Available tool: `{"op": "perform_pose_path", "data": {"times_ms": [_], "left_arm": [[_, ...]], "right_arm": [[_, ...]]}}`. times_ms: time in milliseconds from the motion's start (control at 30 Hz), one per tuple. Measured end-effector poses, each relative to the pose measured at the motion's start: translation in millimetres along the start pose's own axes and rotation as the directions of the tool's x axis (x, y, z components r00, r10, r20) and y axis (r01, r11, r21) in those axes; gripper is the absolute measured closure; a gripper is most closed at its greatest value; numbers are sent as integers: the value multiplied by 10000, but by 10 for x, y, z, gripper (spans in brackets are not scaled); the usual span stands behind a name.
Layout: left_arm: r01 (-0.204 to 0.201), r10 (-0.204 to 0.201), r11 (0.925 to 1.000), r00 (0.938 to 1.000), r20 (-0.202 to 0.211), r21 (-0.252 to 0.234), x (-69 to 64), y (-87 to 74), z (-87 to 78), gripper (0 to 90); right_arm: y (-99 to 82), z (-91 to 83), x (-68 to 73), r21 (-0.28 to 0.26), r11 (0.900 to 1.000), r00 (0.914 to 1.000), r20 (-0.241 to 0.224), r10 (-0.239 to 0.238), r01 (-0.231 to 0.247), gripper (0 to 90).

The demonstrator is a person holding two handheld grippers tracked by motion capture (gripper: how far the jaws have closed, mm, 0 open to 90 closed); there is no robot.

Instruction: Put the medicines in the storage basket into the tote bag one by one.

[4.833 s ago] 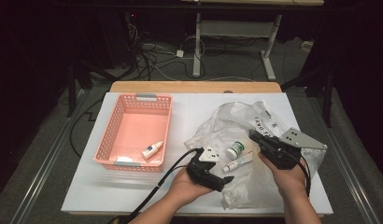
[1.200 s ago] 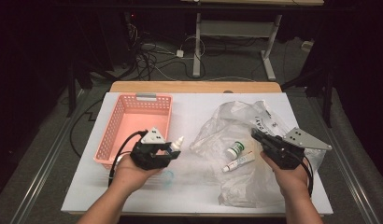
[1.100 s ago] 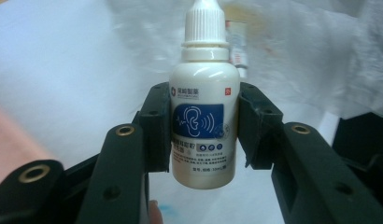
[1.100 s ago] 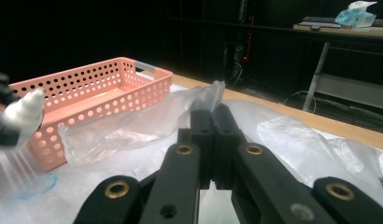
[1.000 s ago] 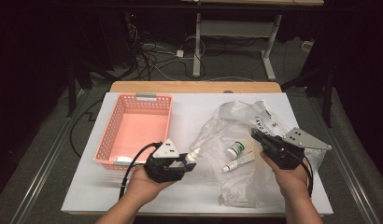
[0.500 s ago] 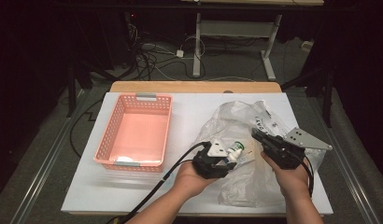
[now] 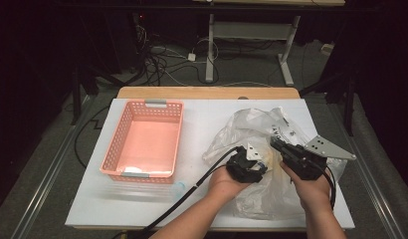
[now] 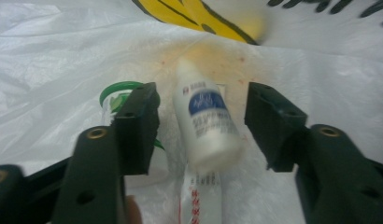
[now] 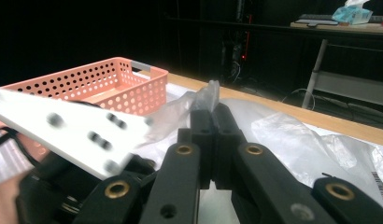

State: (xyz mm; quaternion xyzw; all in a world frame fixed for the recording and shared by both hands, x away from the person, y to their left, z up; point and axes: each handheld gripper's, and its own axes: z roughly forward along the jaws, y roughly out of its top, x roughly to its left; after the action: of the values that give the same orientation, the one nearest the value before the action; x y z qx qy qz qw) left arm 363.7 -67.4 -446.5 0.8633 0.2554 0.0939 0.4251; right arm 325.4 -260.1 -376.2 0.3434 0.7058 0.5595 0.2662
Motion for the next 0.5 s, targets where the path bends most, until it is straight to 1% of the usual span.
{"op": "perform_pose_path", "data": {"times_ms": [33,100,167,233,333,400,467,500], "left_arm": [[-28,27,9999,10000,-39,-136,2,-17,-58,403],[18,-16,9996,10000,96,-284,15,-62,-181,399],[-26,29,9994,9999,98,-342,18,-131,-313,377],[-101,109,9987,9998,171,-499,28,-243,-462,363],[-221,226,9984,9997,94,-521,51,-456,-660,352],[-253,251,9991,9997,-62,-328,57,-610,-746,308],[-191,193,9997,9997,-158,140,67,-743,-772,260],[-155,161,9991,9998,-137,393,75,-801,-768,225]], "right_arm": [[0,2,-4,-5,10000,10000,1,4,-4,900],[-1,11,-6,14,10000,10000,3,47,-47,900],[-1,22,-3,31,10000,10000,15,90,-90,900],[5,30,1,22,10000,10000,34,86,-86,900],[13,34,12,49,10000,9999,100,71,-71,900],[15,35,24,71,9999,9999,132,108,-109,900],[14,38,28,62,10000,9999,123,9,-9,900],[11,36,36,89,10000,9999,131,30,-31,900]]}}
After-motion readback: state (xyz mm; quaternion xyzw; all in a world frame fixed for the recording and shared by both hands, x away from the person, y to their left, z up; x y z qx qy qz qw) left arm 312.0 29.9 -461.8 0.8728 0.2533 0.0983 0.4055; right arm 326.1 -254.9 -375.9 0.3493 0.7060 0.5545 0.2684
